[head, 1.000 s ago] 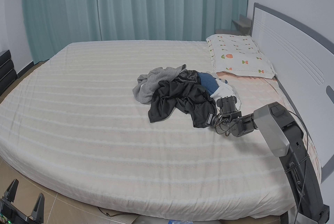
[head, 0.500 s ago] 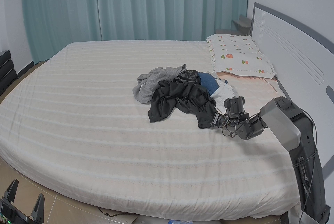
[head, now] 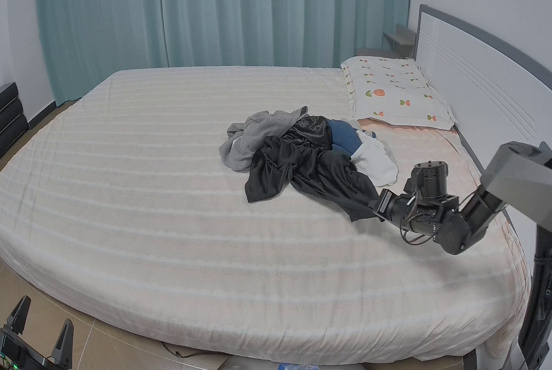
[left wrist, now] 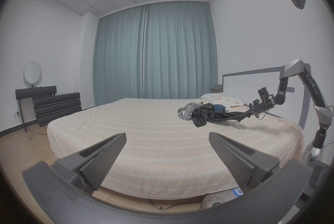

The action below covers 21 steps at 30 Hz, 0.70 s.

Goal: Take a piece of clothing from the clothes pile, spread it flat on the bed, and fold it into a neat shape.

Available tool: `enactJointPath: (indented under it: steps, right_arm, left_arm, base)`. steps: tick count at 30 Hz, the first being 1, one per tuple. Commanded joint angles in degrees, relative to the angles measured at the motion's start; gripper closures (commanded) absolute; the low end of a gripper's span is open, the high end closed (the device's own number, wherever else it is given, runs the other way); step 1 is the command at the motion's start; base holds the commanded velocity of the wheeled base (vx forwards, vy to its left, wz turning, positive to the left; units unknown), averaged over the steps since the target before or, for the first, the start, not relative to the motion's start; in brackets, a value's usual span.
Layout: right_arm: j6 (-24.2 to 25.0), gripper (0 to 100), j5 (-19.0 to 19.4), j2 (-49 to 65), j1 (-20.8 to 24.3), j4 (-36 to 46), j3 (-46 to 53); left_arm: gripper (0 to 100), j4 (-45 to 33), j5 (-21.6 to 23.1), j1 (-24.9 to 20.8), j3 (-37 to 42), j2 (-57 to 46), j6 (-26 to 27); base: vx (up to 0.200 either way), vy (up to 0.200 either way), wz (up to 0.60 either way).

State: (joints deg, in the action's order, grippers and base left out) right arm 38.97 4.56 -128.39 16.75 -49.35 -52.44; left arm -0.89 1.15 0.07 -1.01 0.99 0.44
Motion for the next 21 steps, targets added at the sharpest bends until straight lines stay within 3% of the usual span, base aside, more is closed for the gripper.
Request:
enactJointPath:
  steps: [1, 9, 21]
  right_arm:
    - [3.04, 100, 2.47, 24.33, 4.70, -6.73, 18.96]
    - [2.86, 100, 2.30, 37.25, 8.21, -5.76, 20.80]
    - [2.34, 100, 2.65, 43.93, 11.46, -6.02, 18.69]
  left_arm:
    - [0, 0.01, 0.00, 0.01, 0.75, -0.99, 0.00]
    - [0, 0.01, 0.00, 0.01, 0.75, -0.99, 0.00]
    - [0, 0.10, 0.70, 0.01, 0.75, -0.99, 0.35]
  base:
    - [0.000, 0.000, 0.00]
    - [0.000, 0.000, 0.00]
    - [0.000, 0.000, 0.00]
